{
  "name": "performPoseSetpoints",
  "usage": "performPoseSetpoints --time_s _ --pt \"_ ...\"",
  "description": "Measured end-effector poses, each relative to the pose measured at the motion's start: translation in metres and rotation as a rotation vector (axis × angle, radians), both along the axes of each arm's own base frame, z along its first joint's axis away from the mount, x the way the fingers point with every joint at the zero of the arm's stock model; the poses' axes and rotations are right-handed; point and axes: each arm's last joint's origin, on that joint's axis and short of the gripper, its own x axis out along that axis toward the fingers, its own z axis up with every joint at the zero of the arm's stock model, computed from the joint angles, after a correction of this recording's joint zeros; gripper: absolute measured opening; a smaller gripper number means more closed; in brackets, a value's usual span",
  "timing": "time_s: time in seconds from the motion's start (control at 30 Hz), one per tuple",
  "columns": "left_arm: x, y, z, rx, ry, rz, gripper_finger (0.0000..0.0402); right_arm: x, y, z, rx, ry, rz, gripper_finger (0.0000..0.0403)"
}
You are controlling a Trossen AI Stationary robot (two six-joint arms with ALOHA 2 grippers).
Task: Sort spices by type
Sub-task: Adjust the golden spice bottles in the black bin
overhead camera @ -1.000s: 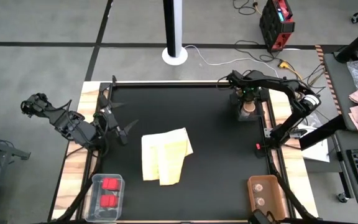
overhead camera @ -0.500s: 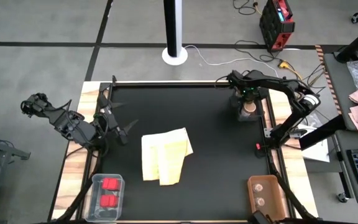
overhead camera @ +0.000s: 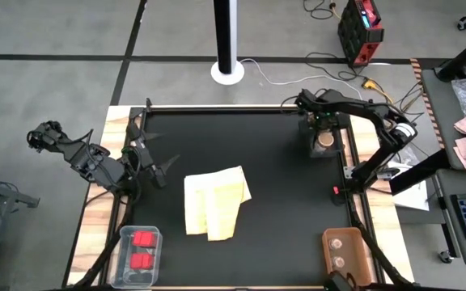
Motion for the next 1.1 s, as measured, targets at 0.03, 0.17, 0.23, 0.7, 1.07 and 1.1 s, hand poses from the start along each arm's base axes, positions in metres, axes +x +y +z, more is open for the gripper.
performPoseSetpoints --time_s 0.03,0.17,0.23,0.7,1.07,1.1 --pt "0.0 0.0 0.0 -0.001 -0.001 0.0 0.0311 -0.001 0.0 -0.005 0.012 0.016 0.0 0.0291" --pt "0.0 0.0 0.0 0.0 0.0 0.0 0.0311 -0.001 0.003 -0.025 0.087 0.043 -0.003 0.0307" --pt "0.0 0.0 0.0 0.006 0.004 -0.001 0.0311 -0.002 0.004 -0.028 0.122 0.064 0.022 0.0316" --pt "0.0 0.0 0.0 0.007 0.005 -0.001 0.0311 -0.002 0.0 -0.029 0.054 0.1 0.005 0.0204" --pt "0.0 0.0 0.0 0.008 0.004 -0.002 0.0311 -0.006 0.006 -0.002 -0.001 0.016 0.035 0.0121" --pt "0.0 0.0 0.0 0.006 0.002 -0.001 0.0311 -0.006 0.007 -0.001 -0.004 0.01 0.037 0.0116"
